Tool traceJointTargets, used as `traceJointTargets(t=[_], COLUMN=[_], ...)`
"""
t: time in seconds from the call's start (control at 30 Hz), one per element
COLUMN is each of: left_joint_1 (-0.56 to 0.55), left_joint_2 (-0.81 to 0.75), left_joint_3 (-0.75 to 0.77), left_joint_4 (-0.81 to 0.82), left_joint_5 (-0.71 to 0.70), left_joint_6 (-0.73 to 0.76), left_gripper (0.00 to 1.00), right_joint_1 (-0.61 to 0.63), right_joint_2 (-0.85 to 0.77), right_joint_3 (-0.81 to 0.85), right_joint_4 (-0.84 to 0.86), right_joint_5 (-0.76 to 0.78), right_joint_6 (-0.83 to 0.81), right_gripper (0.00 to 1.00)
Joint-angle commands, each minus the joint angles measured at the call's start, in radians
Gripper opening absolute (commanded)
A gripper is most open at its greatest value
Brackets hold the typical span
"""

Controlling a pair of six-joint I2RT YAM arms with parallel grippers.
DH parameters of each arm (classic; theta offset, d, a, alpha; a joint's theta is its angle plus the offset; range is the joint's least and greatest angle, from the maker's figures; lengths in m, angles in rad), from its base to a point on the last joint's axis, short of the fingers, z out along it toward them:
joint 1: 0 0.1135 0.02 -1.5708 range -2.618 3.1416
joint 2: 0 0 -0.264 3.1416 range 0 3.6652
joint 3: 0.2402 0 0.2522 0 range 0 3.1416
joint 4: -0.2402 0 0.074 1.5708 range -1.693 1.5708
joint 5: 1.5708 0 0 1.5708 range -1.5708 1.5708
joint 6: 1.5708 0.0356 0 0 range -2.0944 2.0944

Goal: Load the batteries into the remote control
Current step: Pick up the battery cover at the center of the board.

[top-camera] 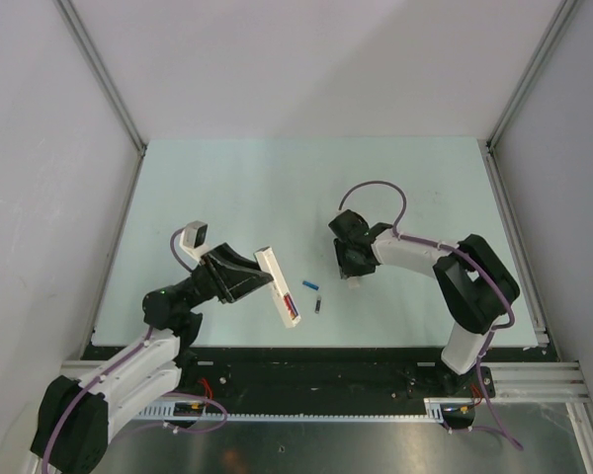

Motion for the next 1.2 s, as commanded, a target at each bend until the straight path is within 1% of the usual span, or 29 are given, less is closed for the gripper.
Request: traceJointTargets(t=[0.0,0.03,0.23,0.3,0.4,0.5,0.63,0.8,1.0,1.17], left_joint_1=[0.009,0.009,0.009,0.009,0.009,0.009,0.009,0.009,0.009,0.009], left_joint_2=[-0.014,-0.013,-0.009,-0.011,-0.013,-0.011,-0.009,-0.011,-0.008,0.015], left_joint_3=[-0.004,-0.004,-0.005,-0.007,-0.010,-0.012,-0.012,-0.016,-0.024,-0.007], left_joint_4=[0.367,0.367,0.367,0.367,0.367,0.367,0.367,0.367,0.367,0.367], left_joint_5=[-0.025,-0.024,-0.024,-0.024,-0.024,-0.027,-0.027,-0.033,-0.035,-0.033], left_joint_6=[-0.010,-0.010,-0.009,-0.007,-0.007,-0.007,-0.004,-0.003,0.002,0.005], left_gripper=[0.00,0.00,0.00,0.00,0.00,0.00,0.00,0.00,0.00,0.00], right_joint_1=[-0.001,0.002,0.022,0.033,0.059,0.098,0.143,0.197,0.201,0.200], right_joint_2=[-0.010,-0.013,-0.057,-0.094,-0.163,-0.246,-0.321,-0.364,-0.384,-0.471], right_joint_3=[-0.036,-0.052,-0.118,-0.137,-0.180,-0.206,-0.210,-0.220,-0.229,-0.198], right_joint_4=[0.037,0.041,0.031,0.024,0.006,-0.022,-0.078,-0.101,-0.092,-0.121], right_joint_5=[-0.067,-0.069,-0.063,-0.056,-0.037,-0.004,0.026,0.049,0.052,0.039], right_joint_6=[-0.002,0.000,0.013,0.021,0.043,0.069,0.104,0.136,0.145,0.147], right_gripper=[0.42,0.37,0.26,0.23,0.15,0.12,0.11,0.11,0.11,0.11])
